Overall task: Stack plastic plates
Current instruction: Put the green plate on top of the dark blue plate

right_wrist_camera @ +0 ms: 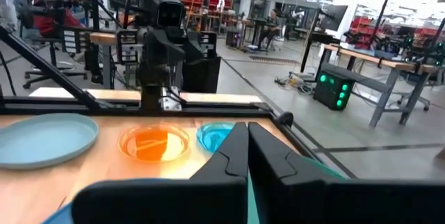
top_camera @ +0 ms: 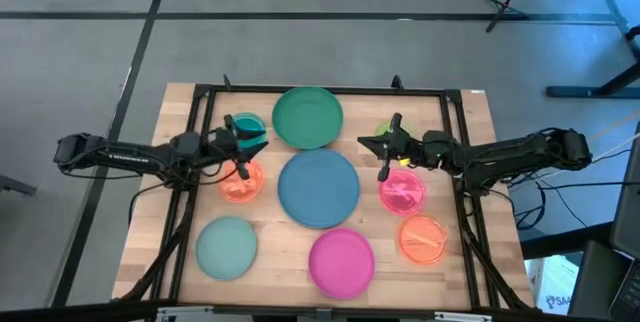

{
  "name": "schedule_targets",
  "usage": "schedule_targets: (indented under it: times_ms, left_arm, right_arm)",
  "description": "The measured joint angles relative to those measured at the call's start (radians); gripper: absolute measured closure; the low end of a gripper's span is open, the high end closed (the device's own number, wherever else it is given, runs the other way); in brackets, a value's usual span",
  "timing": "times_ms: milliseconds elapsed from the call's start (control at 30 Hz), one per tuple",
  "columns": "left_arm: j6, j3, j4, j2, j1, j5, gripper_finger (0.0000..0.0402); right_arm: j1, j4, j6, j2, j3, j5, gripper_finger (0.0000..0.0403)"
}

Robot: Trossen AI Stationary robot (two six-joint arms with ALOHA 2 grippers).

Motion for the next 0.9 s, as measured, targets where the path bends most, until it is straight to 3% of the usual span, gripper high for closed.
schedule_targets:
  times_ms: [300,533,667,900]
  left_arm:
    - [0.008,0.301,-0.385,0.298,0.030,-0.008,0.0251]
    - [0.016,0.473,-0.632,0.535,0.110,0.072,0.0250]
    - [0.068,0.535,-0.688,0.660,0.152,0.082,0.0250]
    - [0.252,0.580,-0.703,0.830,0.204,0.192,0.0250]
  right_arm:
    - [0.000,-0.013,0.057,0.000,0.000,-0.008,0.0402]
    - [0.000,-0.055,0.091,0.000,0.000,-0.080,0.0402]
    - [0.001,-0.055,0.092,0.000,0.000,-0.106,0.0402]
    - [0.000,-0.054,0.113,0.000,0.000,-0.105,0.0402]
